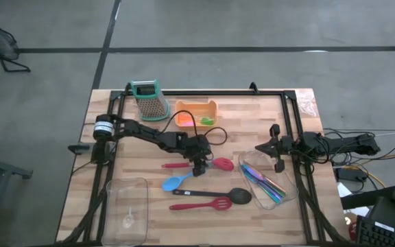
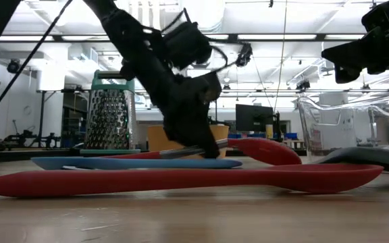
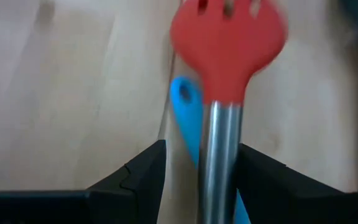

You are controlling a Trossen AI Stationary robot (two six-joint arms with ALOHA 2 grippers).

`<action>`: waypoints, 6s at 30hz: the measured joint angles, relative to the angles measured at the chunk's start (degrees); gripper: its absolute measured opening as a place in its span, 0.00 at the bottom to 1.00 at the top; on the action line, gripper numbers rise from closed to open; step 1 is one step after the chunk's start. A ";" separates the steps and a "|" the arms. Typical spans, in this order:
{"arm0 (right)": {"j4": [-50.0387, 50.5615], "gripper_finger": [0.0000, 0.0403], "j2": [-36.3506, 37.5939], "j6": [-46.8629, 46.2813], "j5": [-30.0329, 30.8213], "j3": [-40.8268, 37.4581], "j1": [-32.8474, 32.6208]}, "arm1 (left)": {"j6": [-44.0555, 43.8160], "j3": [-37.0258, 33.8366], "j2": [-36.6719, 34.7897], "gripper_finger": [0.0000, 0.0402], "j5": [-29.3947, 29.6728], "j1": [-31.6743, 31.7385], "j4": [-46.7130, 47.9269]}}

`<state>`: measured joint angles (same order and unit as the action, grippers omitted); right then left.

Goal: Pick & Place Kitchen Items
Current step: Put the red serving spoon into the bottom transparent bin

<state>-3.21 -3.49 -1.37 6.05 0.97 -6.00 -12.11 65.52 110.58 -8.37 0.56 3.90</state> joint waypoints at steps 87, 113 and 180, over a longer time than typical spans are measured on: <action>-0.03 0.02 0.02 -0.03 0.01 0.00 0.00 | -12.24 -0.20 0.76 0.13 2.48 0.46 -2.93; -0.01 0.02 0.02 -0.07 0.00 0.00 0.00 | -38.37 -0.11 -36.19 0.13 10.79 -10.32 19.00; 0.00 0.02 0.01 -0.04 0.00 0.00 0.01 | -117.42 -3.77 -24.74 0.25 32.08 -58.90 64.22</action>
<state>-3.21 -3.47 -1.40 6.05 0.97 -5.99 -129.54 61.75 85.84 23.71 -58.35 68.12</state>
